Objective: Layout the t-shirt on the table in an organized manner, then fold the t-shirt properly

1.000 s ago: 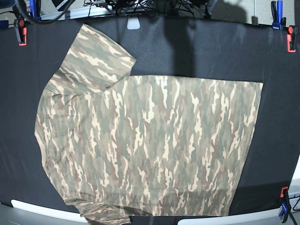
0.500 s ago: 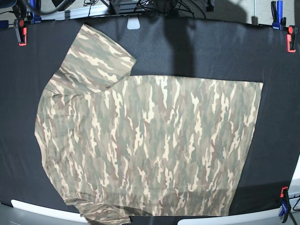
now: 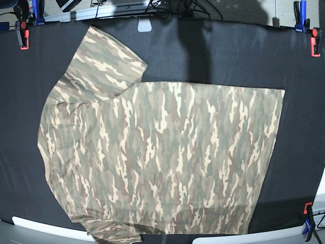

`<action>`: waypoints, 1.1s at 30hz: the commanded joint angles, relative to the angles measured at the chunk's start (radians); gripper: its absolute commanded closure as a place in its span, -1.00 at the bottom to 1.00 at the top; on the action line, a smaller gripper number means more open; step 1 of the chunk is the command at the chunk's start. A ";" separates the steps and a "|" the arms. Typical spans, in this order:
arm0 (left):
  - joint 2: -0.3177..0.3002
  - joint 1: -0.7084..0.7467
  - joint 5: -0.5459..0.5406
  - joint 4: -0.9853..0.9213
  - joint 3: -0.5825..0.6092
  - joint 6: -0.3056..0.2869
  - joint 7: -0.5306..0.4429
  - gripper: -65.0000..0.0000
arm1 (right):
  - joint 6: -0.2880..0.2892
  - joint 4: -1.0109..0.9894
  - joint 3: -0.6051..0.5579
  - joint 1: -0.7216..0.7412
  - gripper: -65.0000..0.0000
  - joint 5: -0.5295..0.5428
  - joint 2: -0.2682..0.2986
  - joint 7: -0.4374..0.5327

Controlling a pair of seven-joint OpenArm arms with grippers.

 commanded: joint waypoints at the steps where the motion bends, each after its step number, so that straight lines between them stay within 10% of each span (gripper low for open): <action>1: -0.019 0.037 0.000 0.057 -0.003 -0.006 0.011 0.77 | 0.008 0.056 0.003 -0.042 0.80 0.009 0.023 0.002; 15: -0.245 0.284 0.184 0.824 -0.003 -0.006 0.133 0.77 | 0.009 0.884 0.122 -0.475 0.80 0.001 0.244 -0.097; 26: -0.484 0.145 0.420 1.038 -0.003 -0.068 0.076 0.35 | 0.081 1.134 0.393 -0.384 0.80 0.000 0.342 -0.154; 33: -0.587 -0.018 0.420 0.919 -0.003 -0.167 -0.005 0.32 | 0.084 1.134 0.410 -0.245 0.58 0.000 0.359 -0.427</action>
